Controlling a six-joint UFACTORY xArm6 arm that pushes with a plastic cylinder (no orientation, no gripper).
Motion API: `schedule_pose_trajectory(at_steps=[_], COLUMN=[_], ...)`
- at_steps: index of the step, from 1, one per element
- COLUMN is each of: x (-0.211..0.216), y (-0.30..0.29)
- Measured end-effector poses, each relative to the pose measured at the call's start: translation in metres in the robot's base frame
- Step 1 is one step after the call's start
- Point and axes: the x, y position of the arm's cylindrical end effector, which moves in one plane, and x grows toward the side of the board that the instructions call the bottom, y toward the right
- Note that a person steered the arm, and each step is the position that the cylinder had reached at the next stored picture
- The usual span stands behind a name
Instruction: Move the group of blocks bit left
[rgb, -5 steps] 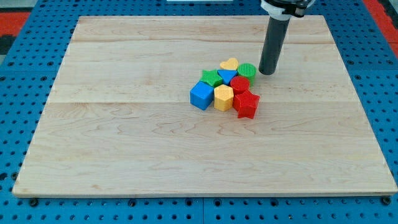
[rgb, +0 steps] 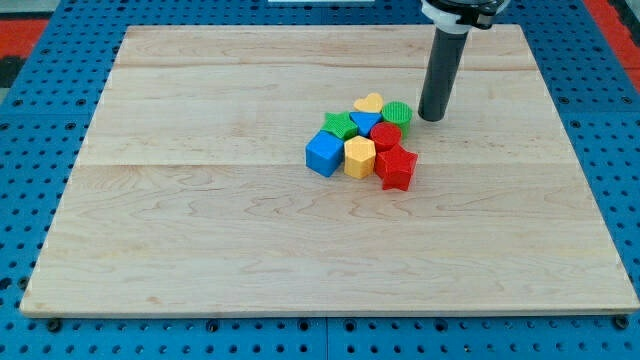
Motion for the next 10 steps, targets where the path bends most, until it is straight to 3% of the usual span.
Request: schedule_pose_trajectory(at_steps=[2, 4, 5, 9, 10], x=[0.013, 0.079, 0.085, 0.067, 0.049], y=[0.031, 0.038, 0.017, -0.035, -0.075])
